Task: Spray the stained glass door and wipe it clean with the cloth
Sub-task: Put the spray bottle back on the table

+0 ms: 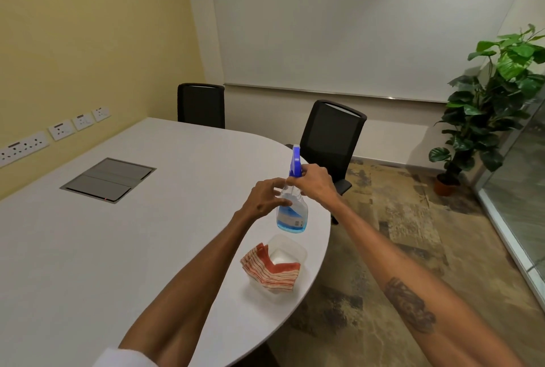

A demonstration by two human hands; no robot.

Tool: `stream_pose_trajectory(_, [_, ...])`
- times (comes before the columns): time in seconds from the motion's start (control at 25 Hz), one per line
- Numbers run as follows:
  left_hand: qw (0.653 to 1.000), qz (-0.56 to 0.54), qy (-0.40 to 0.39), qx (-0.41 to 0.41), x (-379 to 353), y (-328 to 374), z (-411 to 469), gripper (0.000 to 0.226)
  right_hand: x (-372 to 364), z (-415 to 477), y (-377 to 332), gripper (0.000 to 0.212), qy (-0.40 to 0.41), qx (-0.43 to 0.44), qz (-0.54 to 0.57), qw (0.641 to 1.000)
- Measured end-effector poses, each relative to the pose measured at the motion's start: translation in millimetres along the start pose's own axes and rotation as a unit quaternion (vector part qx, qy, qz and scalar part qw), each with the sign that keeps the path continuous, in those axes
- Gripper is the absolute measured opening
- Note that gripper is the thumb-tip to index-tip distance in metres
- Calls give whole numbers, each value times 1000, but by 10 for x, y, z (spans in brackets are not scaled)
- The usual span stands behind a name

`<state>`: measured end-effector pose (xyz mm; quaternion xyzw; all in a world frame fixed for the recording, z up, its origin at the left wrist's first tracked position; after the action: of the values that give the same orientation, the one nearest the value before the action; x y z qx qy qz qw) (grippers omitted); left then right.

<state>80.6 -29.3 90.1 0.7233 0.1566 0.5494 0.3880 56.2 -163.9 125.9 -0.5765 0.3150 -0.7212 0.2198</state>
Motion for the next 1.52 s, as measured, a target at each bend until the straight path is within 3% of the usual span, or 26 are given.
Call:
stream_pose_trajectory(0.56, [993,44,-80,73,-615,-928,473,42,-406,254,1226,32,50,-111,-1,993])
stream_pose_trajectory(0.84, [984,84,-110,112,-957,-1351,464,41,-713,263,1595,37,27,-130,14,991])
stream_pose_trajectory(1.52, [977,115,-50,173,-1023,-2049,439,48,-1281,238,2122,38,15,-188,58,980])
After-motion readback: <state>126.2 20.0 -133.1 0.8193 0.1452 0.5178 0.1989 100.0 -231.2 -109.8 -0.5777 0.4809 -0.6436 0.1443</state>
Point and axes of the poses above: each hand's wrist, its own z-axis towards the middle knuckle, its own x-axis out of the back of the hand, y = z × x, the point moved 8 cm from there along z, towards the middle knuckle, and after that the axes turned 9 degrees about x, right-handed, at the moved point
